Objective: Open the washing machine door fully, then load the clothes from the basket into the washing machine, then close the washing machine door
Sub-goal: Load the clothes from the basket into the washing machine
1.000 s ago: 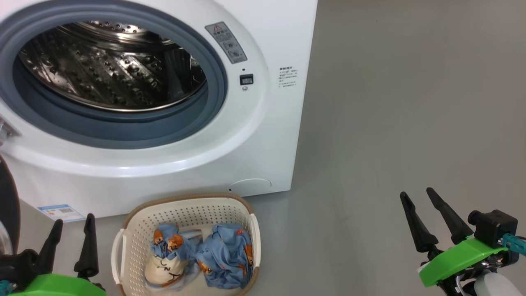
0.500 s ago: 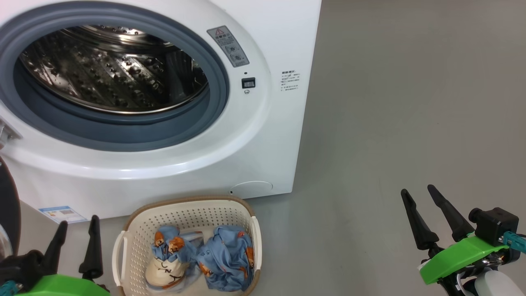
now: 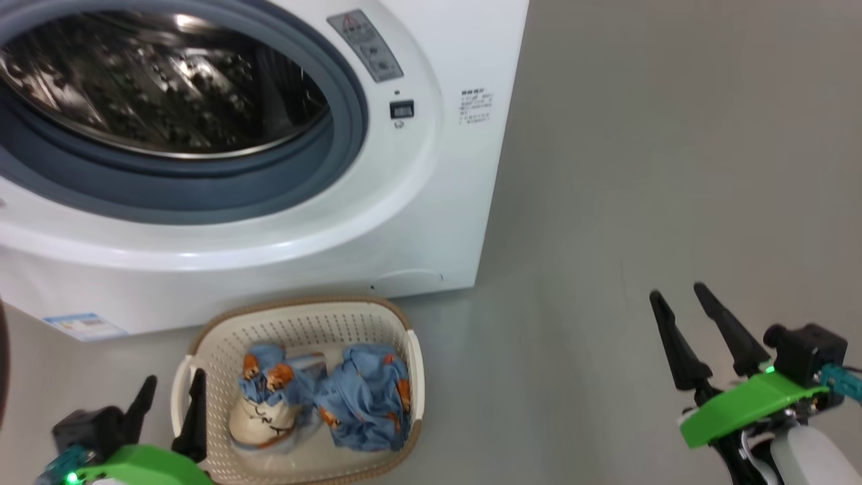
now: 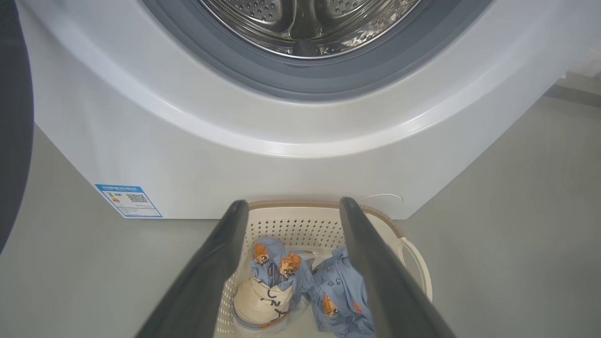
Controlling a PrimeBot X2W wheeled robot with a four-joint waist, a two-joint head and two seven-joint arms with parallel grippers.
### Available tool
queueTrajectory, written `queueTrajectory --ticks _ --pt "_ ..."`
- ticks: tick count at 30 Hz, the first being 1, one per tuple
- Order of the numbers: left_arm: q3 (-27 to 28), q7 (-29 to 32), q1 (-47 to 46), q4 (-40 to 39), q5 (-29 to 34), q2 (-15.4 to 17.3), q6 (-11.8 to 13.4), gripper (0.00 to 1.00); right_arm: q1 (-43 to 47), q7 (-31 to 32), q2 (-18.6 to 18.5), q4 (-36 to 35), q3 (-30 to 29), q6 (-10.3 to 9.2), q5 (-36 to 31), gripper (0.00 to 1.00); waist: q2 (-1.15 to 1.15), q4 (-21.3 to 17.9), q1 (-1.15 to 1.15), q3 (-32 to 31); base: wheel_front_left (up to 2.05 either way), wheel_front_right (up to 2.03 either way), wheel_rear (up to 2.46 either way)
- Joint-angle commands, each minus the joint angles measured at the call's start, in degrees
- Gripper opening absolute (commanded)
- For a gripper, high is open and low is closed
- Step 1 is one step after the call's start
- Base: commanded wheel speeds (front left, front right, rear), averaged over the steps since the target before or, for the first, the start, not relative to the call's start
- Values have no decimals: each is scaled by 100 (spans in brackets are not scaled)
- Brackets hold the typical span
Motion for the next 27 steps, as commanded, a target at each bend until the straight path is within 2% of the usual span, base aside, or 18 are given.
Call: queueTrajectory --ticks 1,7,15,27 --pt "63 -37 -322 98 -59 124 -14 100 -173 -70 -41 -174 107 9 -58 100 0 -57 0 295 0 0 0" --pt "-521 -37 -969 991 -214 158 -14 100 -426 -70 59 -243 106 9 -117 100 0 -145 0 873 0 0 0" --pt "-1468 -37 -2113 2248 -674 363 -14 100 -869 -70 184 -386 96 9 -229 100 0 -289 0 1737 0 0 0" --pt "-2545 339 -3396 3408 -1361 651 -14 100 -1388 -70 336 -552 84 9 -355 100 0 -481 0 2699 0 0 0"
